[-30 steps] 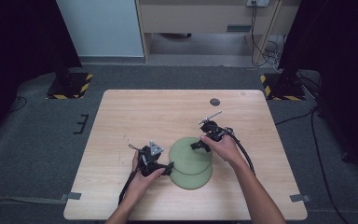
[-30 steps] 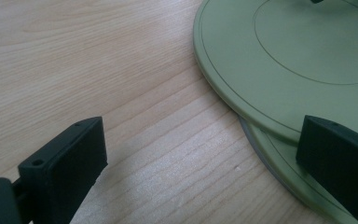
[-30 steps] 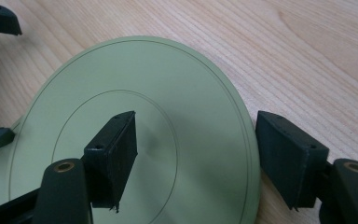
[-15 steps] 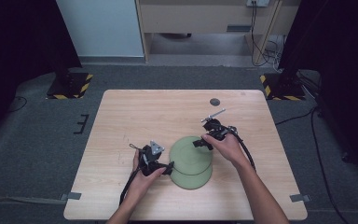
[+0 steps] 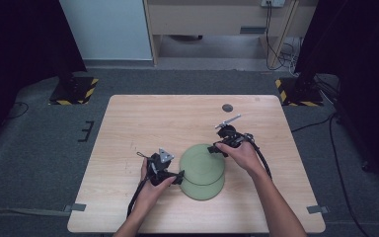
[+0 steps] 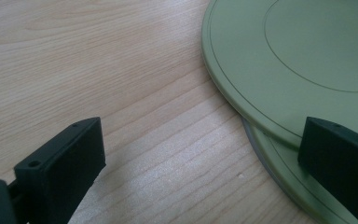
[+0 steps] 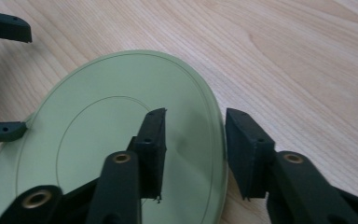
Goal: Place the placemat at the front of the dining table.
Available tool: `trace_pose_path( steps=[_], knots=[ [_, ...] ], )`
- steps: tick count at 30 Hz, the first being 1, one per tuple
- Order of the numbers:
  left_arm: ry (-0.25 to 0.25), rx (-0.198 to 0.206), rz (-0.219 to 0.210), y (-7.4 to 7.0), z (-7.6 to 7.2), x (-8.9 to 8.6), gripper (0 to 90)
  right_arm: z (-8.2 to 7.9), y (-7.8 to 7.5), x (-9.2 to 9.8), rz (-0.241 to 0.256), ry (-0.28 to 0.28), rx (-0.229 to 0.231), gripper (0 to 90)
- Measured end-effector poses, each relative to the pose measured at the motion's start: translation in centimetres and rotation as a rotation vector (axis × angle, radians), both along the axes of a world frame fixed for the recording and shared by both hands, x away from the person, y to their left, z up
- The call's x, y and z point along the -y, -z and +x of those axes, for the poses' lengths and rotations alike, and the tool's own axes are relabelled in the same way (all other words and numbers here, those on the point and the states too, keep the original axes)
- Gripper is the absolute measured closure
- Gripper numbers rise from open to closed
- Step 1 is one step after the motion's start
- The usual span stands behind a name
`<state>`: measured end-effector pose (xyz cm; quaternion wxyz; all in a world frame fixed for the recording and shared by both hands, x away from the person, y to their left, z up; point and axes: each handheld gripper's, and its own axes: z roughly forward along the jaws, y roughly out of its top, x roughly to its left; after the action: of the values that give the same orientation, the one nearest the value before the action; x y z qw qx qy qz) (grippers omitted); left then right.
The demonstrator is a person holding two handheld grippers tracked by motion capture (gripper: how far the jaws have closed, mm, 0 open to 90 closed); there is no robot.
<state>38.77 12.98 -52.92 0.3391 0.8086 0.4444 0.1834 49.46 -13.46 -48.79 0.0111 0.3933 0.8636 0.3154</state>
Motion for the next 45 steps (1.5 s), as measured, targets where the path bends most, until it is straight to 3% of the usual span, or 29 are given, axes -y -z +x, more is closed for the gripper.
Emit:
trace_pose_path(
  steps=[9,20,29,39,45],
  knots=[
    [-0.003,0.001,0.004,0.0,0.0,0.1,0.0,-0.1,-0.6,0.5,0.043,-0.006,0.024,72.5],
    [-0.005,-0.001,0.001,0.0,0.0,0.1,0.0,-0.2,-0.7,0.5,0.047,-0.017,0.031,82.4],
    [-0.002,0.006,-0.005,-0.1,0.0,0.0,0.7,-0.4,-1.0,0.5,0.016,-0.017,0.062,85.2],
    [-0.047,0.024,-0.048,-1.0,0.4,-1.5,2.6,-0.5,-2.4,1.6,0.059,0.014,0.087,86.0],
    [-0.060,0.017,-0.049,-1.0,0.6,-2.2,2.7,-0.7,-3.3,2.3,0.083,0.029,0.088,86.0]
  ],
)
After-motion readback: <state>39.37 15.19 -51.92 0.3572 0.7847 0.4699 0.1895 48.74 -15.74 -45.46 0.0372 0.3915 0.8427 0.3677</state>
